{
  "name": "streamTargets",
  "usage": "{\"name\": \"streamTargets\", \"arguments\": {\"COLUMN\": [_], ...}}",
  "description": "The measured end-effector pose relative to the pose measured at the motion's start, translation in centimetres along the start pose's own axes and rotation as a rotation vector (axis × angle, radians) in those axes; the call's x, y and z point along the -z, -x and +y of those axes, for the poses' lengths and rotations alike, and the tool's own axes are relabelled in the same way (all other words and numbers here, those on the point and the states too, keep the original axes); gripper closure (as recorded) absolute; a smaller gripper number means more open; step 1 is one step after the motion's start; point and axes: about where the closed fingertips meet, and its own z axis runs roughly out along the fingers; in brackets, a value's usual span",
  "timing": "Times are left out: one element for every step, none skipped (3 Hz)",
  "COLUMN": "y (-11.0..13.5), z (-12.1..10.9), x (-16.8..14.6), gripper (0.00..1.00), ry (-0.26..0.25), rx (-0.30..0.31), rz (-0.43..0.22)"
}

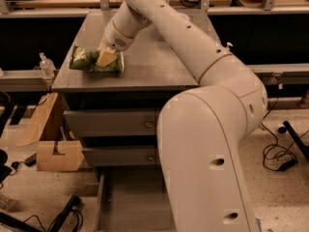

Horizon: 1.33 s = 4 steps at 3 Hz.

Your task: Place green jalapeno chip bag into bottom drawer

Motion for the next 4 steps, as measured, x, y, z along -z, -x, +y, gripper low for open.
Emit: {"name": "streamTargets", "arguments": {"y": [0.3,1.8,3.2,4.0], "z": [0.4,4.4,7.7,12.1], "x": [2.1,10.3,15.8,20.3], "gripper": [1.00,1.00,1.00,1.00], "ry": [-0.029,-0.132,-0.205,-0.288], "rx": [0.007,0.040,0.052,-0.002], "rz": [0.012,0.084,0.143,0.123]}}
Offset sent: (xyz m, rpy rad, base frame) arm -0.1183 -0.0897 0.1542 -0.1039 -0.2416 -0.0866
